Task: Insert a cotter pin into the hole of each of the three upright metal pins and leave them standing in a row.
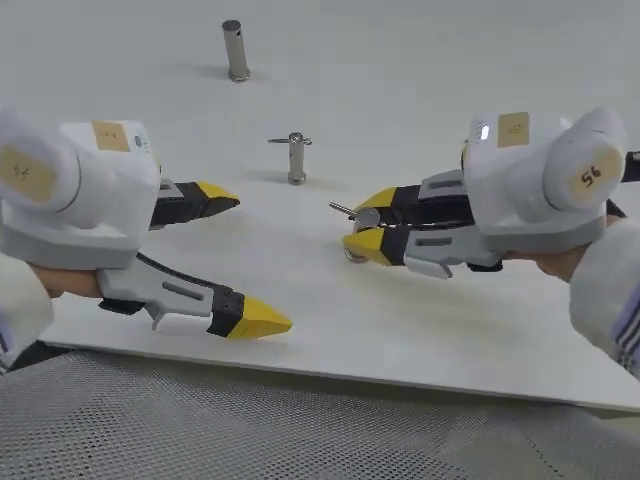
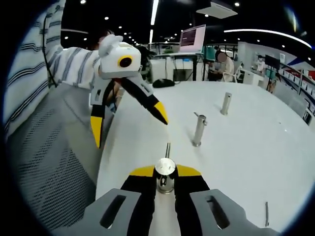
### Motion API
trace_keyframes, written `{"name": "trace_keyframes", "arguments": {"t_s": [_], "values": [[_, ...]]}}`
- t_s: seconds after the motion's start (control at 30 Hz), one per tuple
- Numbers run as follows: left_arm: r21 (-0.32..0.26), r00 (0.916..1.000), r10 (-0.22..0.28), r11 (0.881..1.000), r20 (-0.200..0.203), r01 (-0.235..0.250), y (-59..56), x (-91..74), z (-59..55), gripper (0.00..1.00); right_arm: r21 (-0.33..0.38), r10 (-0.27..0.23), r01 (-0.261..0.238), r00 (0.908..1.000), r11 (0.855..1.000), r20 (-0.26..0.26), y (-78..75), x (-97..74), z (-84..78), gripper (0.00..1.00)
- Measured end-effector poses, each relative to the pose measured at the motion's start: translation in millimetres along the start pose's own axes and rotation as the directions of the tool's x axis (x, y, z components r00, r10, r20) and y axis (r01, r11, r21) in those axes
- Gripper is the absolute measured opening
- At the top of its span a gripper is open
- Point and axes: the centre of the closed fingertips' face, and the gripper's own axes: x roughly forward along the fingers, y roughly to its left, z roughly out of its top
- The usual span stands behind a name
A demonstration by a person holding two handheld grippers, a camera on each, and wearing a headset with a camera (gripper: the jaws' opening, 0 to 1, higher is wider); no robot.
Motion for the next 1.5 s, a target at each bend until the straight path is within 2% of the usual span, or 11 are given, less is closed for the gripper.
{"name": "trace_keyframes", "arguments": {"t_s": [0.1, 0.2, 0.4, 0.5, 0.73, 0.77, 0.93, 1.17, 1.33, 1.43, 1.5], "values": [[-0.002, 0.9999, 0.009, 1.0, 0.008, -0.009, 1.2, -1.9, 1.1, 0.9, -0.035, 0.007, -0.008, 0.9997, 0.999, -0.023, -4.2, -3.9, -1.8, 0.14], [0.0, 0.9988, 0.013, 1.0, 0.048, -0.013, 0.8, -5.4, 7.7, 0.97, -0.048, 0.012, -0.014, 0.9993, 0.999, -0.035, -11.0, -7.6, -2.5, 0.14], [0.029, 0.9998, 0.005, 1.0, 0.021, -0.005, -1.0, -8.3, 7.0, 0.99, -0.072, 0.053, -0.054, 0.9985, 0.996, -0.015, -29.7, -16.0, 3.9, 0.14], [0.007, 0.9994, 0.005, 1.0, 0.033, -0.005, -0.5, -10.0, 10.1, 0.99, -0.122, 0.073, -0.076, 0.9968, 0.99, -0.031, -38.3, -16.9, 4.9, 0.13], [-0.007, 0.9991, 0.003, 1.0, 0.043, -0.003, -1.0, -11.9, 12.2, 0.99, -0.165, 0.11, -0.115, 0.9931, 0.979, -0.043, -53.3, -15.8, 6.4, 0.13], [-0.006, 0.9993, 0.009, 1.0, 0.036, -0.009, 0.3, -12.5, 10.7, 0.99, -0.166, 0.121, -0.127, 0.9916, 0.978, -0.045, -63.3, -15.6, 5.0, 0.13], [-0.024, 0.9995, 0.013, 1.0, 0.028, -0.012, 1.5, -13.6, 6.1, 0.99, -0.175, 0.157, -0.164, 0.9861, 0.971, -0.054, -71.8, -13.1, 2.7, 0.13], [-0.025, 0.9999, 0.012, 1.0, 0.006, -0.012, 1.9, -13.6, 2.2, 0.99, -0.176, 0.227, -0.227, 0.9736, 0.958, -0.019, -76.9, -10.4, 6.9, 0.14], [-0.027, 0.9999, 0.016, 1.0, 0.002, -0.016, 2.9, -13.2, 2.7, 0.99, -0.203, 0.261, -0.262, 0.9647, 0.943, -0.032, -80.4, -8.2, 3.7, 0.14], [-0.064, 0.9996, 0.027, 0.998, 0.003, -0.027, 5.4, -12.4, 2.2, 0.99, -0.211, 0.286, -0.288, 0.9573, 0.934, -0.044, -81.4, -7.2, 1.0, 0.14], [-0.075, 0.9991, 0.038, 0.997, 0.02, -0.036, 6.7, -11.9, 3.9, 0.99, -0.216, 0.297, -0.3, 0.9537, 0.929, -0.046, -81.8, -6.5, -0.4, 0.14]]}}
